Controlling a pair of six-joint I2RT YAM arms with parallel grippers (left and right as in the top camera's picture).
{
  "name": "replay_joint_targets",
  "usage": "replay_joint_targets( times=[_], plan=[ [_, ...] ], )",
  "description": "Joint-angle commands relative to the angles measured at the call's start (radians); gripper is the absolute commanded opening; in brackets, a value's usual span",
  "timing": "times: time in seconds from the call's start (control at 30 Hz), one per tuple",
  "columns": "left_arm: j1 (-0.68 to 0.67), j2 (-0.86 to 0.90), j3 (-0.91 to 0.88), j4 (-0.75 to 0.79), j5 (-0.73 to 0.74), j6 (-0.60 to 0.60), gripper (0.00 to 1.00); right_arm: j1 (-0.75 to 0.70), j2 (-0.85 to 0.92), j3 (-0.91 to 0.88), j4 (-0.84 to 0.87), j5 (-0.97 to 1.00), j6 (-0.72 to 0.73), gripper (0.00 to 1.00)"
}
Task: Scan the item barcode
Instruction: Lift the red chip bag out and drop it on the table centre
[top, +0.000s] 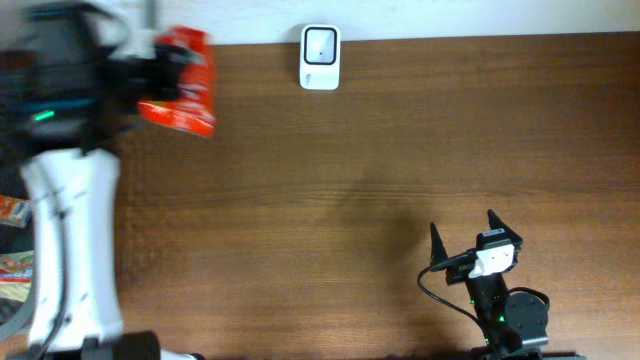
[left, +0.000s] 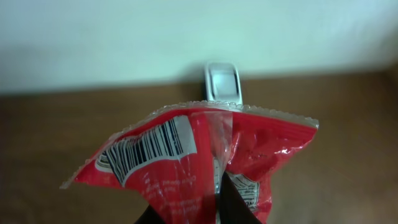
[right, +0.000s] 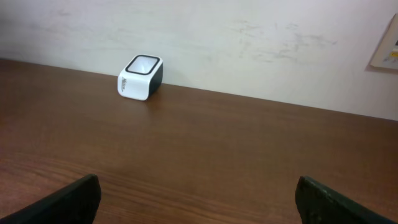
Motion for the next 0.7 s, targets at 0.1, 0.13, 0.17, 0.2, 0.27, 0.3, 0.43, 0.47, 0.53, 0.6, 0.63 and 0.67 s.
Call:
replay_joint_targets(
  times=[0.1,0.13,0.17,0.2,0.27,0.3,0.43,0.47,0.53,0.6,0.63,0.67],
  plan=[
    [-0.215,0.214,-0.042,-0.094,-0.318,-0.108,0.00,0.008,-0.007,-0.006,-0.004,0.002,-0.007,0.99],
    [-0.230,0.242,-0.049,-0.101,-0.311,-0.141,0.00,0.008,-0.007,-0.006,-0.004,0.002,-0.007,0.99],
    [-0.246,0.273,-0.061,-0.102,-0.291,-0.171,0.00,0.008,-0.007,-0.006,-0.004,0.002,-0.007,0.99],
    [-0.259,0.299,-0.071,-0.101,-0.277,-0.193,0.00,0.008,-0.007,-0.006,-0.004,0.002,-0.007,0.99],
    [-0.296,0.375,-0.091,-0.106,-0.228,-0.253,0.00,0.008,-0.007,-0.006,-0.004,0.002,-0.007,0.99],
    [-0.309,0.396,-0.096,-0.106,-0.205,-0.256,0.00,0.008,-0.007,-0.006,-0.004,0.002,-0.007,0.99],
    [-0.382,0.460,-0.127,-0.106,-0.169,-0.255,0.00,0.008,-0.007,-0.006,-0.004,0.002,-0.007,0.99],
    [-0.397,0.468,-0.132,-0.106,-0.169,-0.256,0.00,0.008,-0.007,-0.006,-0.004,0.002,-0.007,0.99],
    [-0.431,0.474,-0.145,-0.107,-0.169,-0.255,0.00,0.008,-0.007,-0.006,-0.004,0.002,-0.007,0.99],
    [-0.462,0.474,-0.156,-0.114,-0.169,-0.255,0.04,0.008,-0.007,-0.006,-0.004,0.002,-0.007,0.99],
    [-0.478,0.474,-0.156,-0.123,-0.169,-0.255,0.10,0.008,-0.007,-0.006,-0.004,0.002,-0.007,0.99],
    [-0.491,0.474,-0.156,-0.129,-0.169,-0.254,0.29,0.008,-0.007,-0.006,-0.004,0.002,-0.007,0.99]
  ],
)
